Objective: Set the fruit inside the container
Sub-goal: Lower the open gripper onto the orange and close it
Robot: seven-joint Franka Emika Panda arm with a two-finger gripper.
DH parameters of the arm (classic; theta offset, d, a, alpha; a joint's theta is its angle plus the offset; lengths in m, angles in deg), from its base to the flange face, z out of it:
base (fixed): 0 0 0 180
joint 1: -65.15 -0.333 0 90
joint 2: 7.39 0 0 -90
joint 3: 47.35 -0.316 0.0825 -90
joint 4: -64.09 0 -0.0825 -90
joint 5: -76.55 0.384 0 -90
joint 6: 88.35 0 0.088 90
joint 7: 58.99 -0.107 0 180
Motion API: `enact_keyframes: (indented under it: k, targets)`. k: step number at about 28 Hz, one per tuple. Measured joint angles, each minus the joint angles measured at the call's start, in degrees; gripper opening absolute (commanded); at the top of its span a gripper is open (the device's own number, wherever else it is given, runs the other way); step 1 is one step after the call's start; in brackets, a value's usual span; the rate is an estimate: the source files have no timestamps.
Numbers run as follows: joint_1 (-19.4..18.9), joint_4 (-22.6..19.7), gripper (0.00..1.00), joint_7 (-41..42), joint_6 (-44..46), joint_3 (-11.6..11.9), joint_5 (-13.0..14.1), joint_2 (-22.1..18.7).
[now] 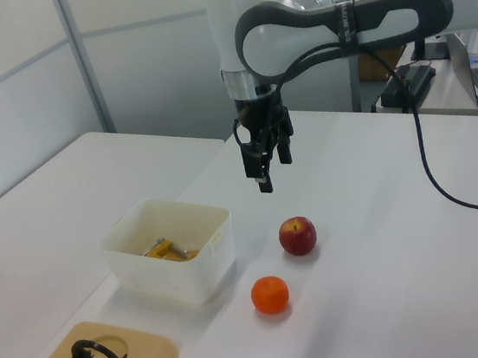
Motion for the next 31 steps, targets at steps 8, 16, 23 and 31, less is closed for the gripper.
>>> enact_keyframes:
  k: [8,16,23,31]
  targets:
    - [-0.02,-0.02,1.0,0.0,0.0,-0.01,0.0,0.55]
    - [-0.92,-0.71,1.0,1.7,-3.01,-1.13,-0.09,4.53]
    - [-3.34,-5.38,1.0,2.0,-10.73,-2.25,-2.37,9.36]
    - [-4.82,-11.97,1.0,2.06,-18.27,-2.36,-5.33,12.19]
